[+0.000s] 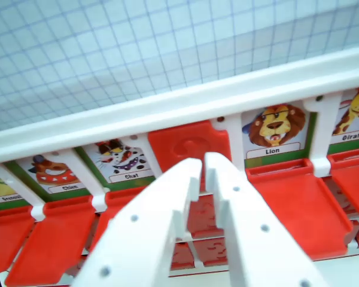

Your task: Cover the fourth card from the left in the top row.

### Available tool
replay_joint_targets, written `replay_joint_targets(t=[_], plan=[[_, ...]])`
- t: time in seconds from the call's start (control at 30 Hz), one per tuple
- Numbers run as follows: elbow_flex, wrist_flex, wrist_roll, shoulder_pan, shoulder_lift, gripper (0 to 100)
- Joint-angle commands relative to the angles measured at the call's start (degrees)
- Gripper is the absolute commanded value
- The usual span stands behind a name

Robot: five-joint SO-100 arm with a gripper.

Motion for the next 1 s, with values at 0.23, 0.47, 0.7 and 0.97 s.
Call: replay_joint_targets(t=[0.23,0.47,0.7,0.97], plan=[[-3.5,20.4,-8.8,-1.8,27.9,0],[-1.1,29.0,-11.0,-1.6,42.3,0],[1.0,36.1,-12.5,0.1,51.4,0],[6.9,36.9,-12.9,1.2,59.8,0]])
